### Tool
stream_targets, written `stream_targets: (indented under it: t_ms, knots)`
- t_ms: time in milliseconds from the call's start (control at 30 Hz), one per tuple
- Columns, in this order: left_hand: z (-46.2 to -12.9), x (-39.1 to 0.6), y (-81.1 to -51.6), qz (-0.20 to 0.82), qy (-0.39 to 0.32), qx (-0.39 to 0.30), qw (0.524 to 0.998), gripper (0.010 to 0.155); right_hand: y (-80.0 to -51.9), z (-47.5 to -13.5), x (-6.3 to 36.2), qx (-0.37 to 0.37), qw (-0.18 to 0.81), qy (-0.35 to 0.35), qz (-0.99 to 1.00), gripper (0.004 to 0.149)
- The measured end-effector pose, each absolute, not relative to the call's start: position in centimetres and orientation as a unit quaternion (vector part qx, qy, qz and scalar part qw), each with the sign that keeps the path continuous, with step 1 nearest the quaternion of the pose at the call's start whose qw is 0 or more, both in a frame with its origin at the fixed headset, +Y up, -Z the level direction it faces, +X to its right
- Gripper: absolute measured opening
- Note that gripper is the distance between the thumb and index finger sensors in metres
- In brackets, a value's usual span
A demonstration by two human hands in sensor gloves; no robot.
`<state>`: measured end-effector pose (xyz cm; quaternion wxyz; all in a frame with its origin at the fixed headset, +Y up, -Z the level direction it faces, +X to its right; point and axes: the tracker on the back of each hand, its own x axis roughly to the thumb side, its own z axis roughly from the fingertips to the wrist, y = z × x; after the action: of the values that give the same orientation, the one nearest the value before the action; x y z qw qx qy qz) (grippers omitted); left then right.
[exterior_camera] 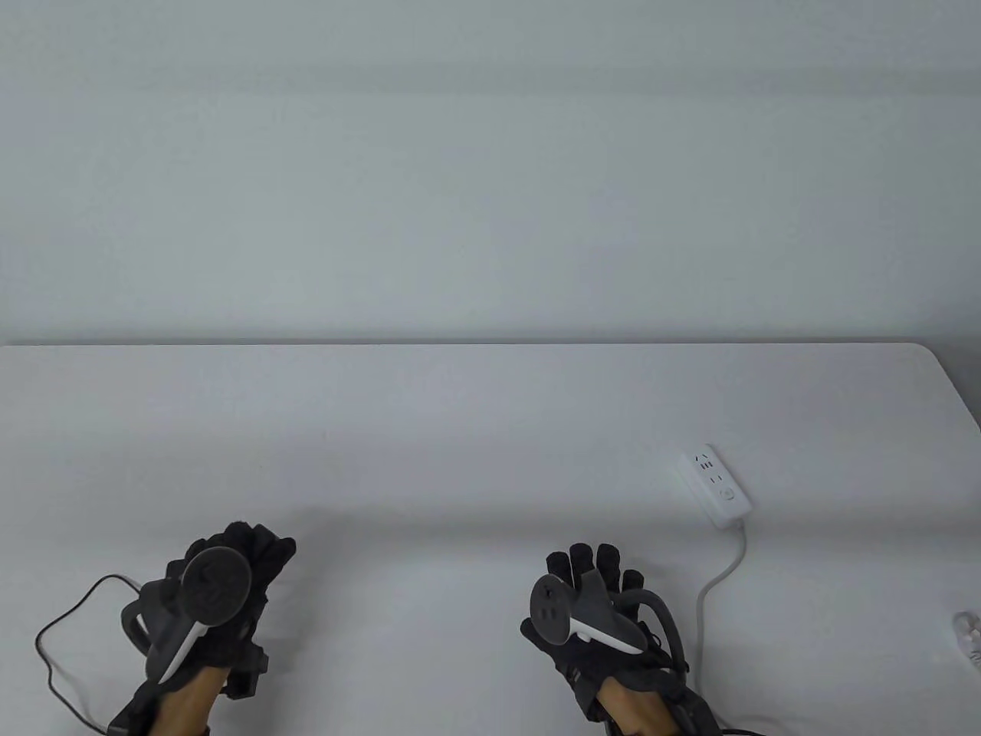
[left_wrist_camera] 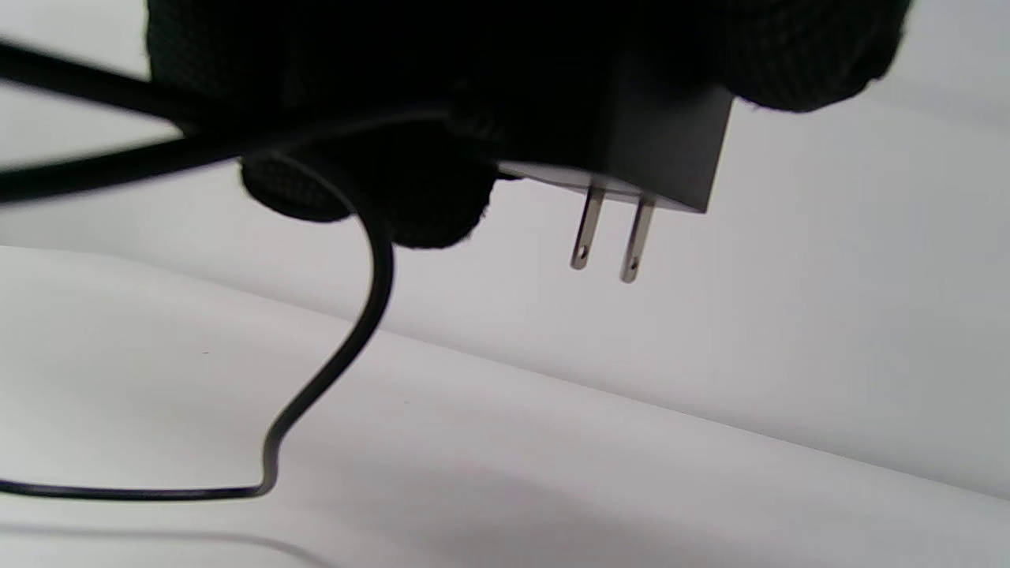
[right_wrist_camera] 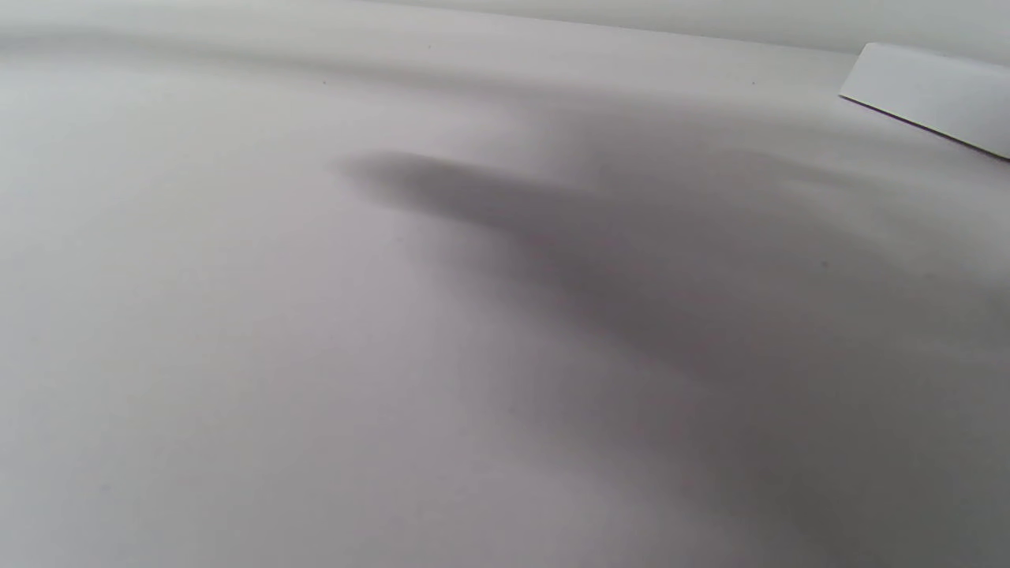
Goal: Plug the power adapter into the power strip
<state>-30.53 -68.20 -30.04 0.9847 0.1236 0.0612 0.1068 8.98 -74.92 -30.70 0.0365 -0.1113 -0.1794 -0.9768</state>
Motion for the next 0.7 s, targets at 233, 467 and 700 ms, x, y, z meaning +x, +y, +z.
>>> stream_targets:
  t_ms: [233,467,700]
  knots:
    - [-29.9,-26.3,-69.3,0.094,-0.023,0.134,0.986,0.074,-75.0,-30.7,8.8,-0.114,0.039,-0.184,-0.976,0.091]
    - [-29.8,-23.0,-70.6,0.087,-0.079,0.107,0.987,0.075,-75.3,-30.8,8.8,-0.113,0.042,-0.192,-0.974,0.091]
    - [-28.9,-20.7,-71.1,0.086,-0.128,0.098,0.983,0.077,-75.6,-31.0,9.7,-0.095,0.033,-0.195,-0.976,0.092]
